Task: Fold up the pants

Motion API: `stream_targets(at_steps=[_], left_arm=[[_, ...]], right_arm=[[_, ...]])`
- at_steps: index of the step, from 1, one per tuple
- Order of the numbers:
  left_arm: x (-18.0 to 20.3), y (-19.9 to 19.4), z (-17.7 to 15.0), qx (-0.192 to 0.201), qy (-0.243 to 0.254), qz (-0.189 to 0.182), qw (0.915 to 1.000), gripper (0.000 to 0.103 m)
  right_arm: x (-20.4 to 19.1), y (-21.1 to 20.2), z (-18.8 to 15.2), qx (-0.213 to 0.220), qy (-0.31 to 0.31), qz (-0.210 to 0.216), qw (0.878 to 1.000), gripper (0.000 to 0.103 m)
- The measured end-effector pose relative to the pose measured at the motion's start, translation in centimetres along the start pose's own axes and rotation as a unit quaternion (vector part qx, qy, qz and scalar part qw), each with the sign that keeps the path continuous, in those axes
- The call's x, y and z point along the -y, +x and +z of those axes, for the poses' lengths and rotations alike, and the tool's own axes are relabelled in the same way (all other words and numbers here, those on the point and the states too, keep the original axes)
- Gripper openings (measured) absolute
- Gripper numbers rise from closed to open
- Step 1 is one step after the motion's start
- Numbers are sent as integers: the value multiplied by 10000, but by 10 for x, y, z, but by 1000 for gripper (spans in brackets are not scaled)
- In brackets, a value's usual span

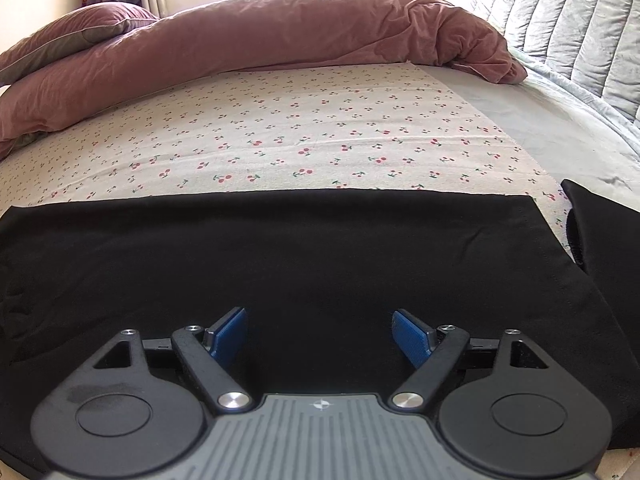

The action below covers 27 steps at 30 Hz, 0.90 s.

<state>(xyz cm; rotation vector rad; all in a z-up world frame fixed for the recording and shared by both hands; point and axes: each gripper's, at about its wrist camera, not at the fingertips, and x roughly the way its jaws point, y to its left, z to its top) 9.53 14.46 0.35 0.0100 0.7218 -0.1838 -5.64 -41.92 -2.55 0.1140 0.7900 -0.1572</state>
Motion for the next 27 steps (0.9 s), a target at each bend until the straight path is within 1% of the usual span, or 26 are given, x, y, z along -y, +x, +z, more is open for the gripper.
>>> stream_targets(at_steps=[4, 8, 10, 12, 13, 14, 15, 17, 19, 22, 24, 27], left_arm=[[12, 5, 6, -49, -130, -16, 9999, 92], [33, 14, 11, -188, -157, -50, 9997, 95], [47, 19, 10, -290, -124, -101, 9995, 95], [64, 24, 9, -391, -51, -191, 9990, 96], [71, 25, 8, -421, -22, -261, 9988, 96], [81, 26, 7, -439, 45, -383, 9983, 96], [90, 26, 5, -446, 117, -492, 9977, 96], [105, 25, 3, -429, 257, -673, 9965, 96], [117, 24, 0, -403, 342, -775, 9956, 96], [132, 25, -2, -440, 476, -969, 9932, 96], [140, 26, -3, -475, 545, -1080, 9915, 96], [148, 28, -5, -514, 585, -1195, 9898, 96]], right_arm=[[15, -9, 0, 99, 161, -140, 9997, 83], [31, -19, 0, 227, 319, -284, 9988, 88], [40, -25, 0, 273, 367, -424, 9981, 88], [50, -34, -1, 359, 451, -566, 9967, 89], [55, -38, -2, 405, 523, -606, 9960, 91], [63, -43, -3, 463, 649, -636, 9948, 93], [72, -48, -4, 516, 790, -658, 9934, 93], [93, -58, -8, 587, 1152, -742, 9888, 93], [111, -64, -13, 612, 1469, -830, 9838, 93], [138, -70, -25, 495, 2030, -1035, 9724, 93], [154, -67, -37, 345, 2430, -944, 9648, 89], [168, -56, -50, 25, 2875, -812, 9543, 77]])
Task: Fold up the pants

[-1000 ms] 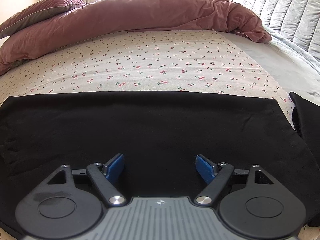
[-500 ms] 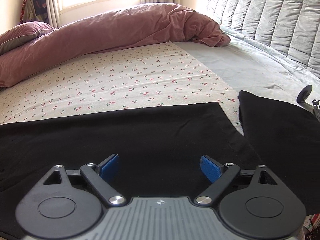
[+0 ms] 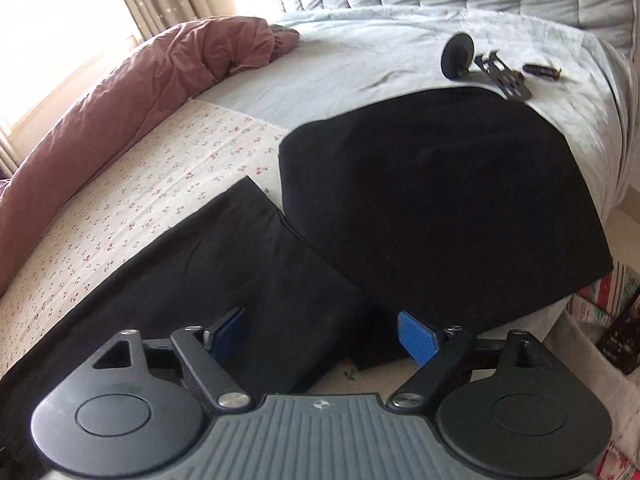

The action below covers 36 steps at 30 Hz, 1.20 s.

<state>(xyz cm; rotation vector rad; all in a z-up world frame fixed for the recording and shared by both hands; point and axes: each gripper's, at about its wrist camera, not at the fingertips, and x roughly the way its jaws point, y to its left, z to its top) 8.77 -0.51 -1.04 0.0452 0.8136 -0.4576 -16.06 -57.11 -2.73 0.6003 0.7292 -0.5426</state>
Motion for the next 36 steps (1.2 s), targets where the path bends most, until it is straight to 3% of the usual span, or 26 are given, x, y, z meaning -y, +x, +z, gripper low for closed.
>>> stream_targets(at_steps=[4, 6, 8, 11, 15, 16, 17, 18, 21, 24, 26, 28, 31, 36], left_arm=[[7, 2, -1, 10, 54, -99, 9999, 96], [8, 3, -1, 7, 76, -126, 9999, 96], [9, 3, 0, 12, 58, -133, 9999, 96], [8, 2, 0, 8, 23, -199, 9998, 96], [9, 2, -1, 3, 20, -245, 9997, 96], [8, 2, -1, -1, 38, -256, 9997, 96], [9, 2, -1, -3, 59, -265, 9996, 96], [11, 2, -1, -6, 80, -283, 9996, 97], [14, 1, -1, 2, 85, -439, 9990, 96], [13, 1, -1, 46, -65, -765, 9970, 96], [12, 2, 0, 120, -275, -985, 9947, 96], [10, 4, -1, 133, -481, -1123, 9924, 96], [8, 9, -1, 93, -692, -1352, 9883, 96], [-1, 17, 0, 76, -1187, -2011, 9723, 92]], right_arm=[[6, 11, -5, -181, 328, 182, 9991, 73], [3, 6, -8, -153, 453, 128, 9988, 62], [3, 2, -11, -206, 610, 420, 9970, 53], [4, 13, -13, -586, 923, 802, 9908, 50], [-1, 23, -15, -486, 1118, 789, 9894, 49], [-3, 25, -15, -439, 1116, 791, 9896, 38], [-6, 27, -15, -357, 1093, 794, 9902, 16], [-9, 30, -15, -355, 1053, 775, 9908, 7], [-24, 28, -15, -175, 824, 817, 9931, 7], [-62, 12, -14, 362, -39, 851, 9957, 7], [-94, 6, -18, 600, -695, 973, 9910, 7], [-129, 2, -30, 650, -1401, 1161, 9812, 7], [-182, 4, -55, 469, -2441, 1521, 9566, 7], [-251, 8, -110, -161, -3768, 2243, 8986, 6]])
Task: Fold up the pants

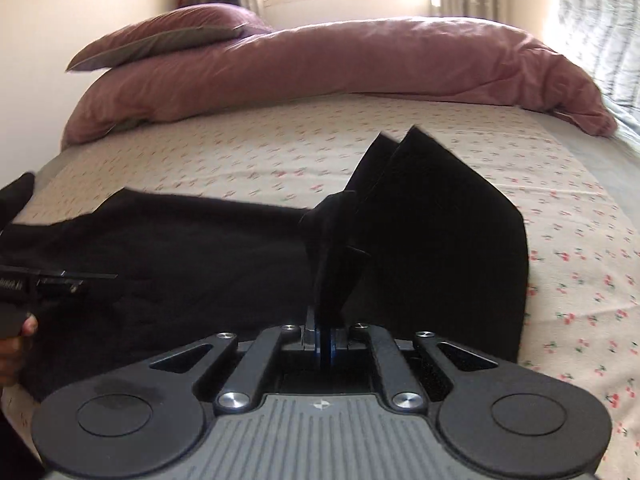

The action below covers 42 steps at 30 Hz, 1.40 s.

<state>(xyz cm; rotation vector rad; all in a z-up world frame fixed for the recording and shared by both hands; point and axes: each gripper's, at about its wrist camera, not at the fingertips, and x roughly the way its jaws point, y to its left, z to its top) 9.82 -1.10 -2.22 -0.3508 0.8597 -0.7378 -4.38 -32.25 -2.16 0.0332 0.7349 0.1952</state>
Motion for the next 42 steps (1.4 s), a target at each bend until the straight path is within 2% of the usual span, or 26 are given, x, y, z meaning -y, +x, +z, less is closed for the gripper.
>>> stream_targets(at_steps=[2, 6, 8, 10, 13, 18, 23, 26, 28, 29, 30, 31, 32, 33, 37, 42], left_arm=[[-5, 1, 3, -34, -279, -263, 9993, 86], [-17, 9, 6, -234, -855, -663, 9939, 72], [-18, 14, 7, -312, -894, -699, 9931, 70], [-18, 17, 7, -343, -914, -694, 9928, 70], [-17, 18, 7, -370, -942, -750, 9920, 70], [-17, 24, 9, -615, -913, -919, 9897, 42], [-10, 22, 7, -616, -690, -822, 9923, 42], [-10, 21, 7, -580, -650, -785, 9931, 48], [-12, 23, 8, -584, -730, -784, 9925, 54], [-14, 22, 7, -581, -771, -784, 9922, 58], [-14, 22, 7, -574, -794, -779, 9921, 63], [-15, 22, 7, -571, -812, -783, 9920, 65], [-15, 21, 7, -568, -833, -808, 9916, 67], [-16, 21, 7, -569, -859, -829, 9912, 69], [-19, 18, 7, -570, -935, -866, 9902, 70], [-21, 17, 7, -579, -926, -856, 9903, 70]], right_arm=[[-28, 12, -4, -253, -406, 349, 9982, 7], [-68, 20, -13, -454, -1125, 609, 9908, 10], [-79, 22, -15, -414, -1380, 603, 9877, 21], [-86, 22, -17, -341, -1604, 494, 9852, 40], [-97, 30, -18, -301, -1944, 423, 9796, 40], [-99, 23, -18, -371, -1932, 814, 9771, 41], [-85, 13, -11, -457, -1476, 1236, 9802, 42], [-76, 13, -4, -408, -1126, 1348, 9836, 42], [-76, 21, -4, -484, -1116, 1229, 9849, 41], [-79, 25, -6, -564, -1179, 1205, 9841, 39], [-81, 28, -8, -612, -1239, 1194, 9832, 31], [-85, 30, -8, -581, -1344, 1155, 9825, 12], [-86, 30, -7, -534, -1401, 1117, 9824, 6], [-86, 29, -4, -515, -1342, 1129, 9832, 5], [-88, 23, 5, -302, -1079, 1250, 9858, 5], [-99, 24, 0, -372, -1443, 1337, 9798, 11]])
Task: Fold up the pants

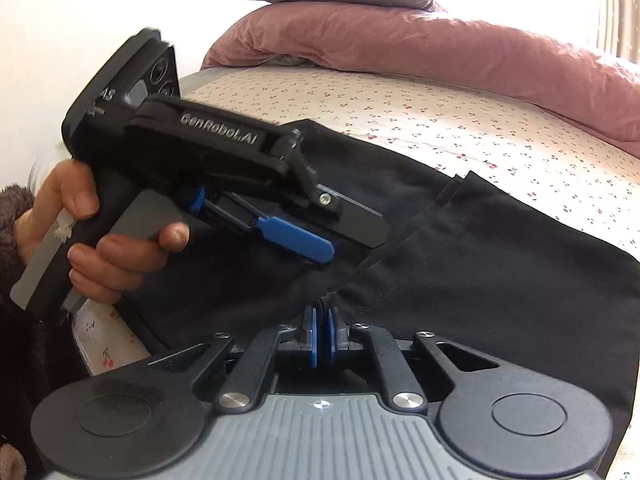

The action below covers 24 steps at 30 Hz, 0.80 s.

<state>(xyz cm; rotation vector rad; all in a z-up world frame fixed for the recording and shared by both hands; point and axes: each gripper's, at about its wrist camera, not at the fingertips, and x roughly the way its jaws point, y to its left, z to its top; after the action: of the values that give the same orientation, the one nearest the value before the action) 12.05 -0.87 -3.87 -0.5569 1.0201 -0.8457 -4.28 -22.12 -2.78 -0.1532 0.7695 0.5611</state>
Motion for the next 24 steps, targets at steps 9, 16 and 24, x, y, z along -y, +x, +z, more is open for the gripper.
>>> stream_targets(at_steps=[9, 16, 24], left_arm=[[1, -1, 0, 47, -41, 27, 10000, 79], [0, 0, -1, 73, -142, -3, 9999, 84], [-2, 7, 4, 117, -513, -185, 9984, 83]], right_arm=[[-21, -13, -9, 23, -890, -498, 9948, 38], [-17, -6, -13, -28, -1068, -618, 9924, 13], [16, -31, 4, 412, 114, 63, 9991, 8]])
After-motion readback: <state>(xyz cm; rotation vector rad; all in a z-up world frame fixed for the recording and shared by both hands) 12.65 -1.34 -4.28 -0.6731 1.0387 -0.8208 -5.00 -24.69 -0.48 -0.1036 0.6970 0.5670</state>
